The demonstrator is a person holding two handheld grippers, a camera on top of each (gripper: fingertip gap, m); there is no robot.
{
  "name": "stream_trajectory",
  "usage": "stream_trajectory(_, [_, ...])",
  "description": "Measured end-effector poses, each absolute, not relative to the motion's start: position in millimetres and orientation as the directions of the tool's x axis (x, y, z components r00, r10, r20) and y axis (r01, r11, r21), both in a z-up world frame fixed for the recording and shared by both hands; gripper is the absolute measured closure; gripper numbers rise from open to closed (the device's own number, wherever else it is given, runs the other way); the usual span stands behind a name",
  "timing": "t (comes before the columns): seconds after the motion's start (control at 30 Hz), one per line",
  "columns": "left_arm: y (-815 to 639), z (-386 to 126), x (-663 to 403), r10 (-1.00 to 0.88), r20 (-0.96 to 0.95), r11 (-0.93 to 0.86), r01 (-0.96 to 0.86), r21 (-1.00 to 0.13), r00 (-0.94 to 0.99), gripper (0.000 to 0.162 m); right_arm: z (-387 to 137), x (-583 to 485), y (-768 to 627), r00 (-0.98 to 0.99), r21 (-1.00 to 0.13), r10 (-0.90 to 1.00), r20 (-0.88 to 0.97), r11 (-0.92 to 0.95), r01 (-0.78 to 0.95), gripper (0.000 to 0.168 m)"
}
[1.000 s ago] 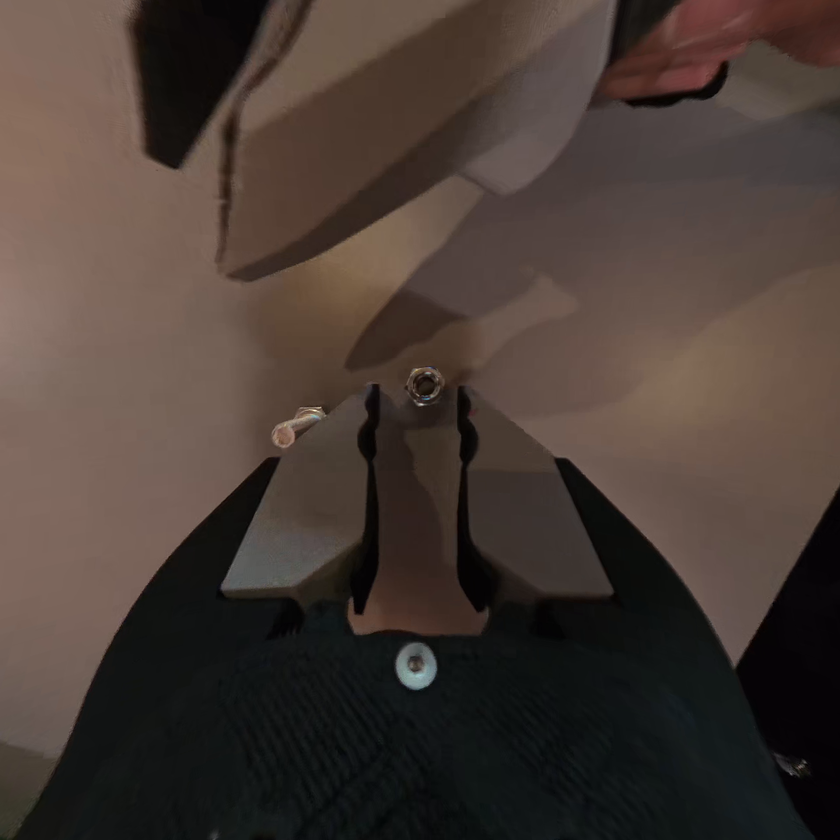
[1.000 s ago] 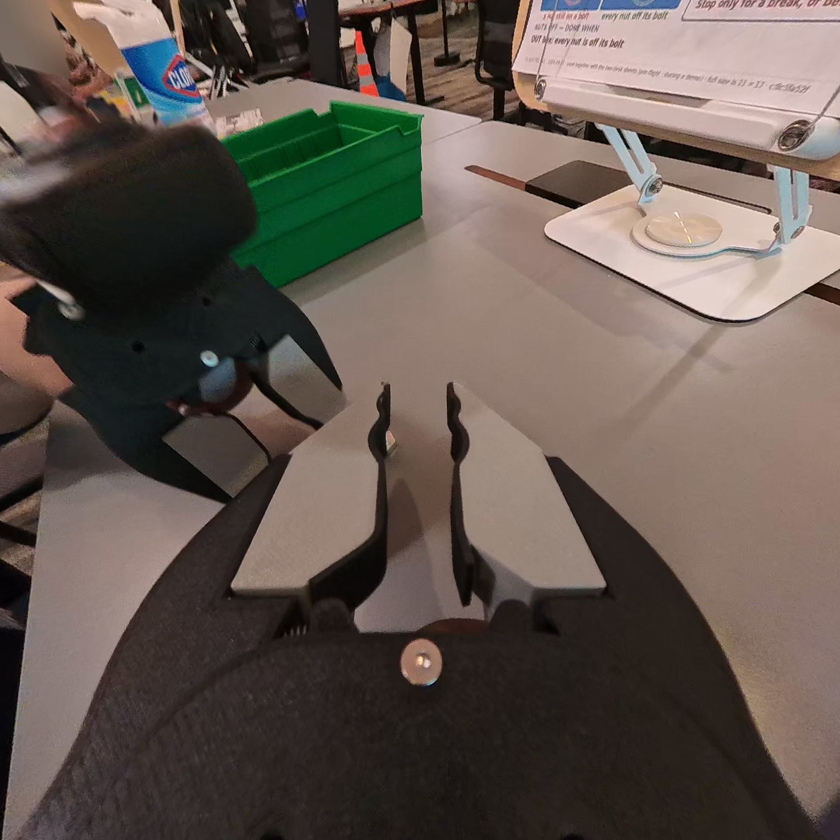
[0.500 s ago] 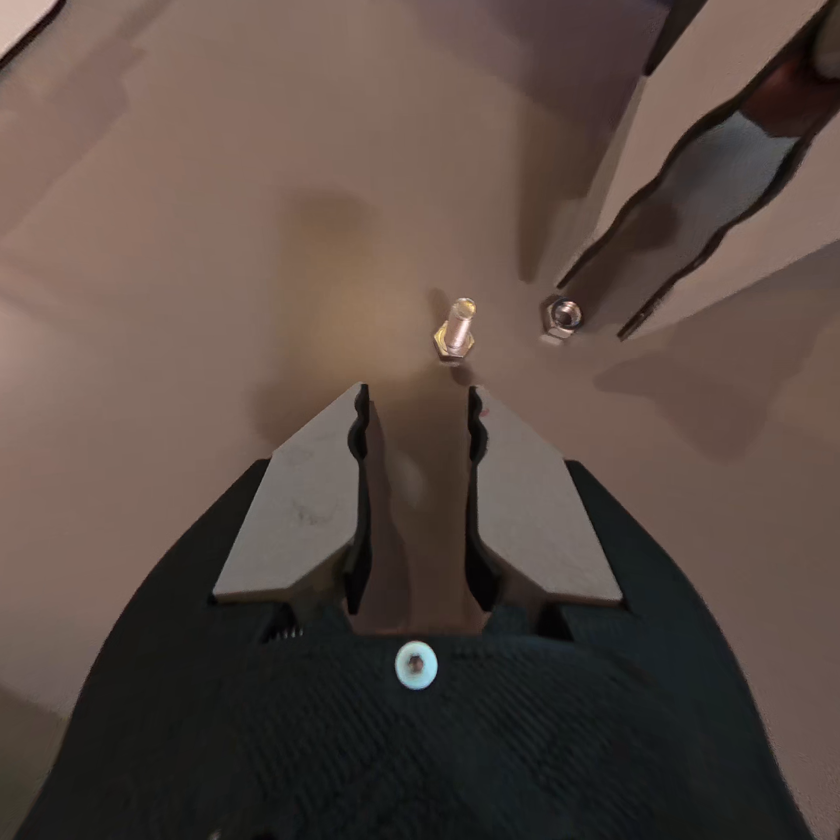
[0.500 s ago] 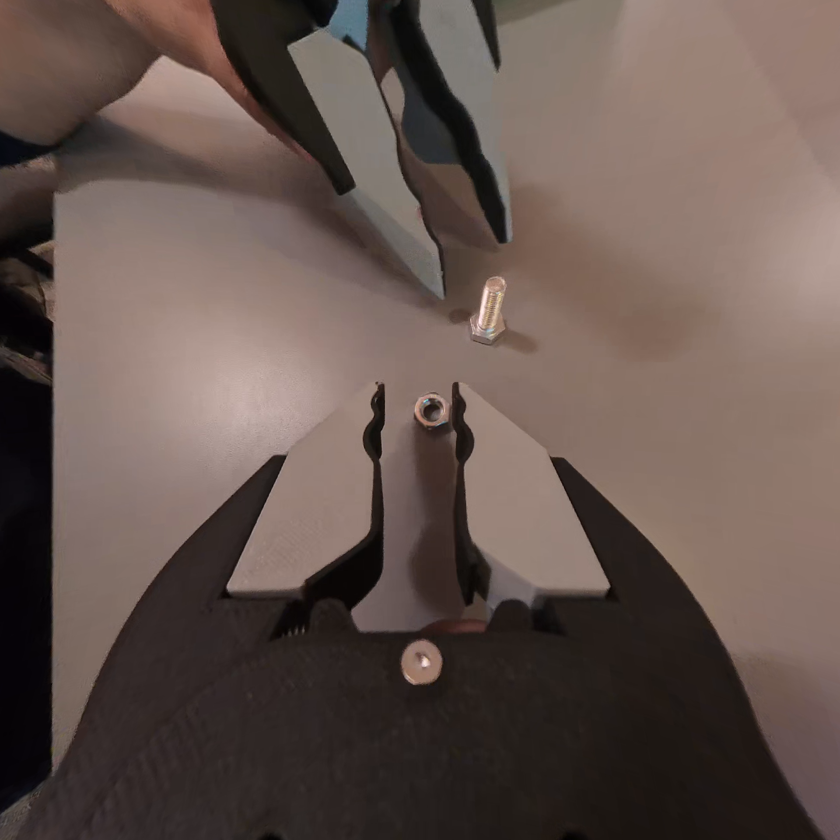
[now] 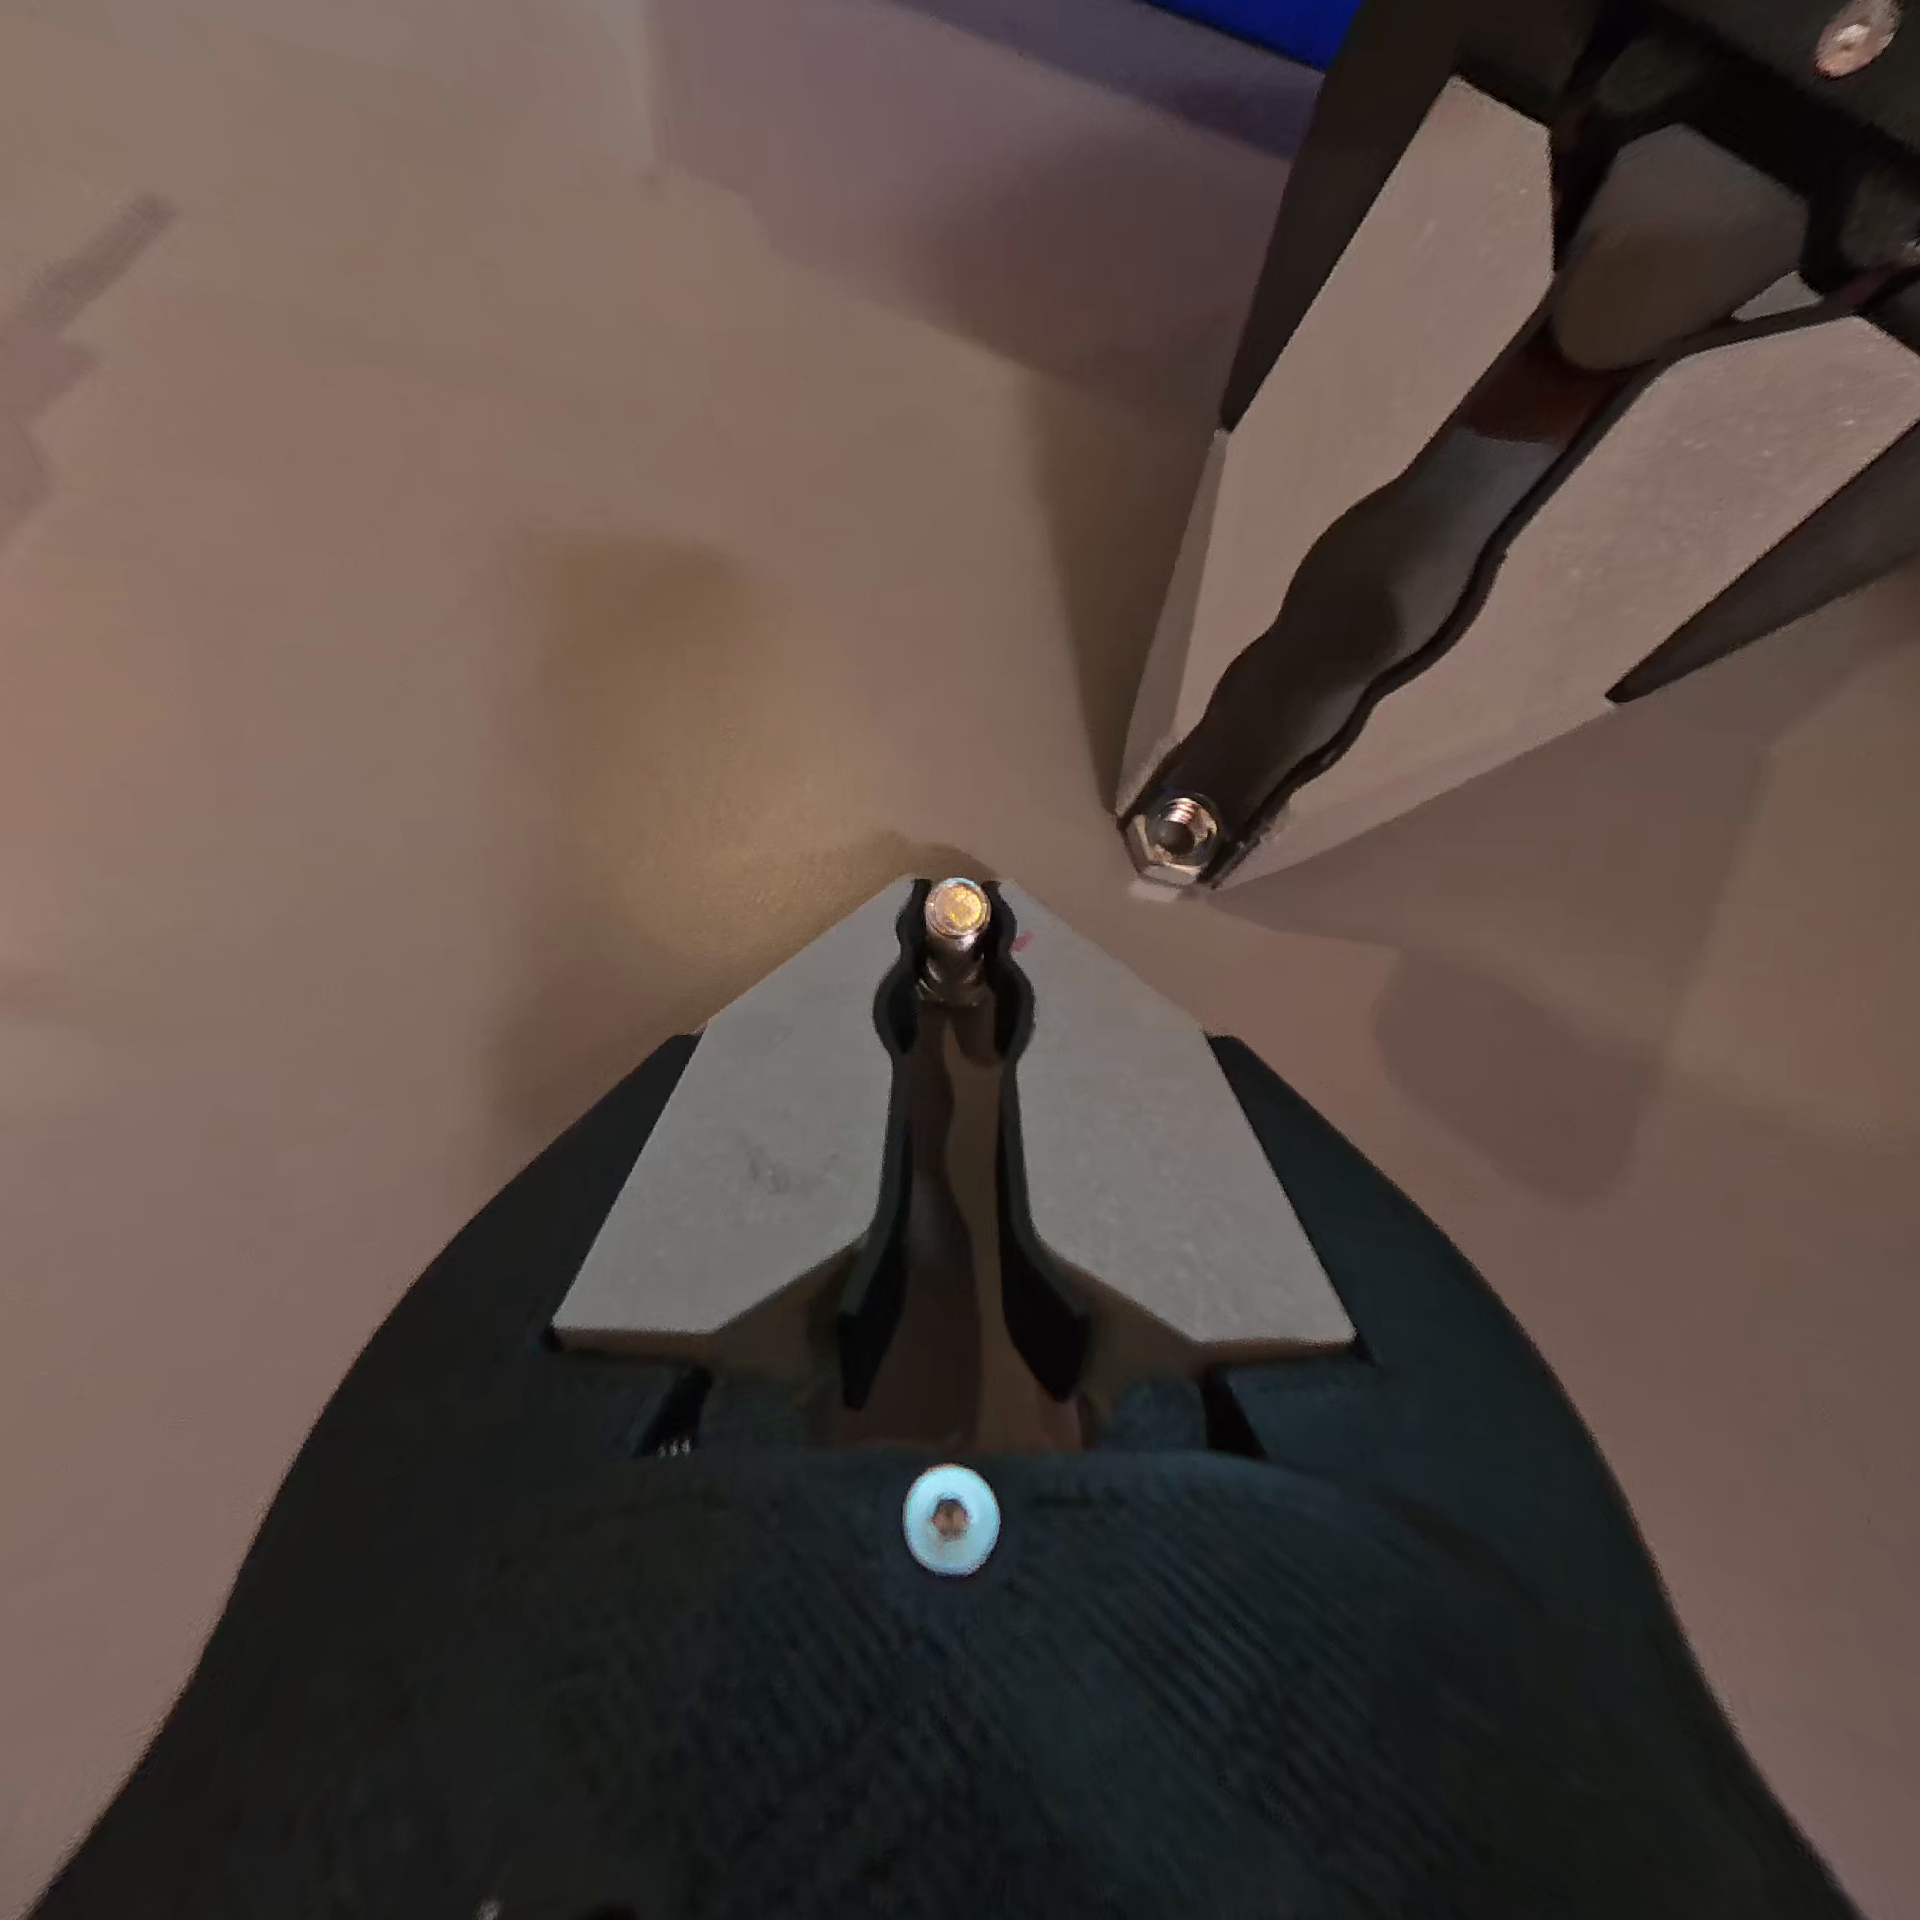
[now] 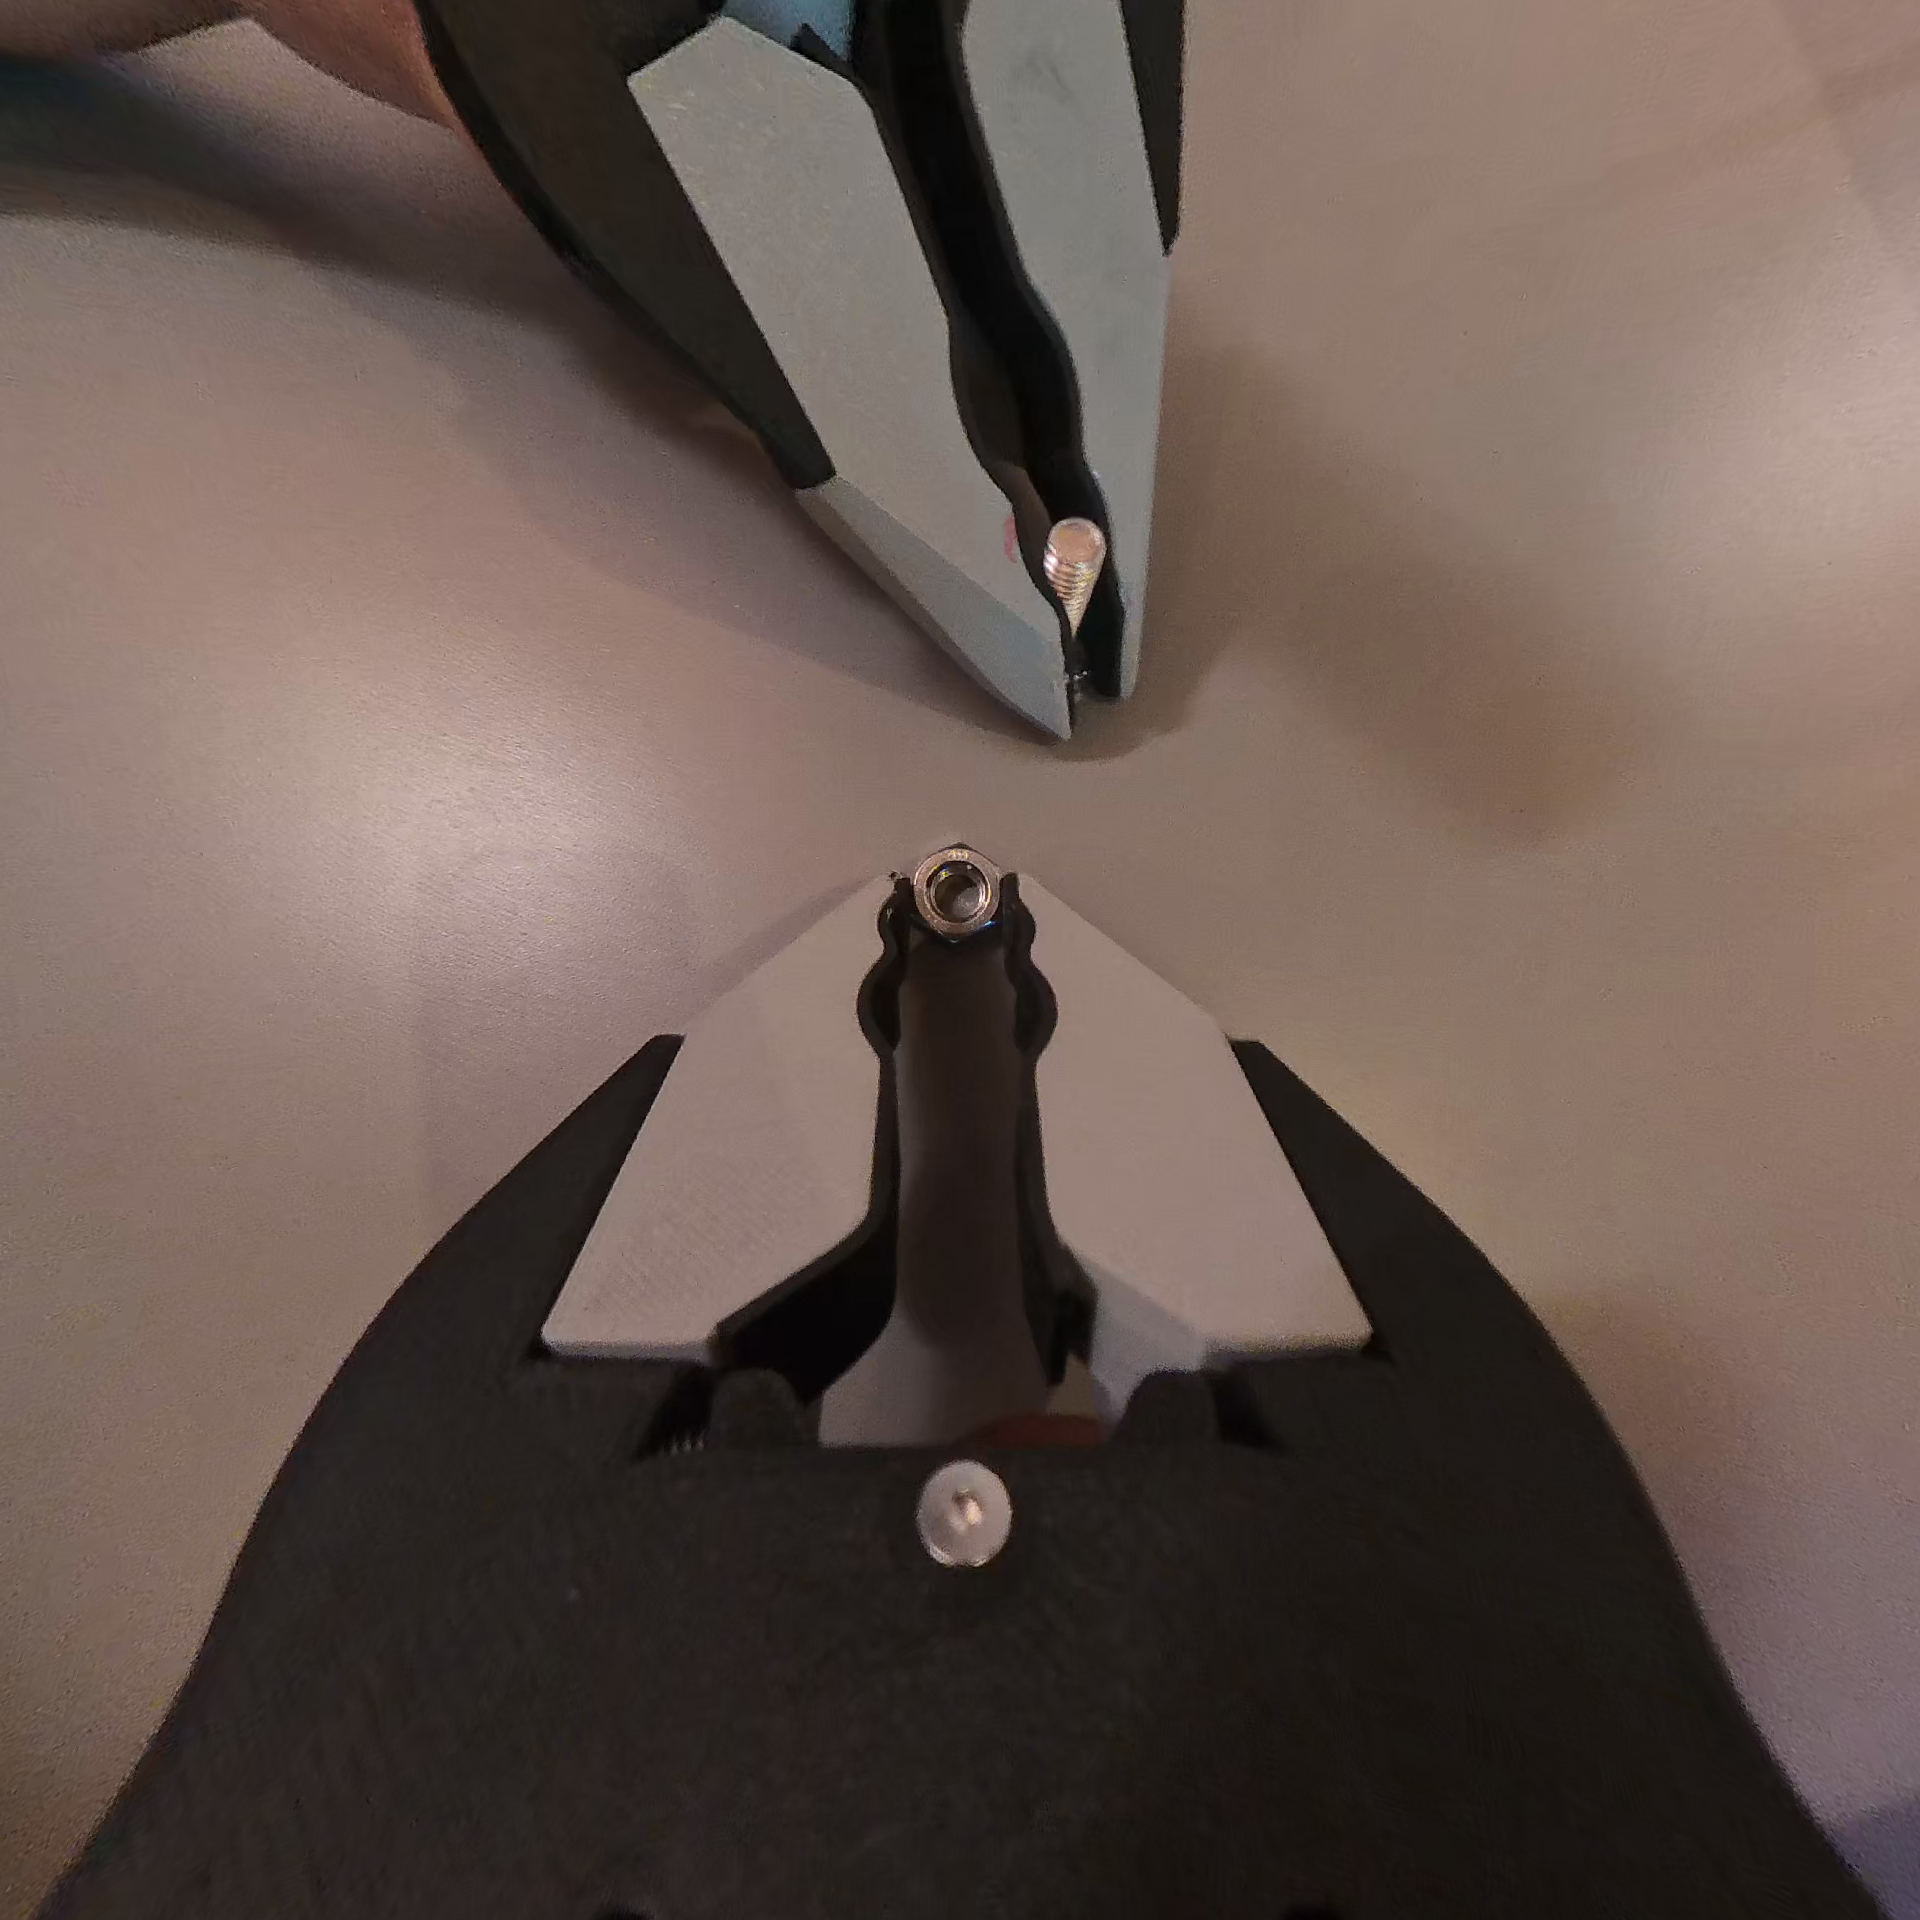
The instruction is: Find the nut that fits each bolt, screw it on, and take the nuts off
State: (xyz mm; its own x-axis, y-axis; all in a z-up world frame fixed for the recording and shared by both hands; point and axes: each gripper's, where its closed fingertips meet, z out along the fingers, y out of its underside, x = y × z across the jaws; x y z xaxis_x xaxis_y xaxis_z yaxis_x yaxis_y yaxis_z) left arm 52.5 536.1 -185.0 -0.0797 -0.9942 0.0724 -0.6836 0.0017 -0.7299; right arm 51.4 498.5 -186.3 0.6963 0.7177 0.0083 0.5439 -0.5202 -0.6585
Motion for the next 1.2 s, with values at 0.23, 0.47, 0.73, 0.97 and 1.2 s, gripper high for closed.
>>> stream_trajectory(0.23, [534.4, -184.8, 44.8, -0.997, -0.052, 0.082, -0.678, -0.73, -0.065, 0.154, -172.3, 53.2, 500.7, 0.708, -0.708, 0.706, -0.037, -0.519, 0.48, 0.15])
stream_trajectory(0.47, [522.3, -184.7, 50.7, -0.99, -0.097, 0.139, -0.681, -0.719, -0.099, 0.154, -129.5, 40.6, 523.3, 0.754, -0.866, 0.647, -0.113, -0.436, 0.245, 0.15])
stream_trajectory(0.73, [521.2, -183.5, 50.3, -0.986, -0.134, 0.168, -0.685, -0.709, -0.103, 0.154, -148.4, 39.6, 531.0, 0.781, -0.839, 0.618, -0.09, -0.47, 0.276, 0.154])
stream_trajectory(0.97, [523.5, -181.9, 48.8, -0.986, -0.14, 0.166, -0.682, -0.712, -0.094, 0.155, -154.1, 49.8, 533.6, 0.805, -0.822, 0.593, -0.031, -0.473, 0.317, 0.158])
stream_trajectory(1.2, [525.4, -179.2, 49.7, -0.98, -0.179, 0.193, -0.67, -0.716, -0.091, 0.155, -140.0, 45.7, 529.9, 0.778, -0.853, 0.609, -0.155, -0.48, 0.206, 0.154])
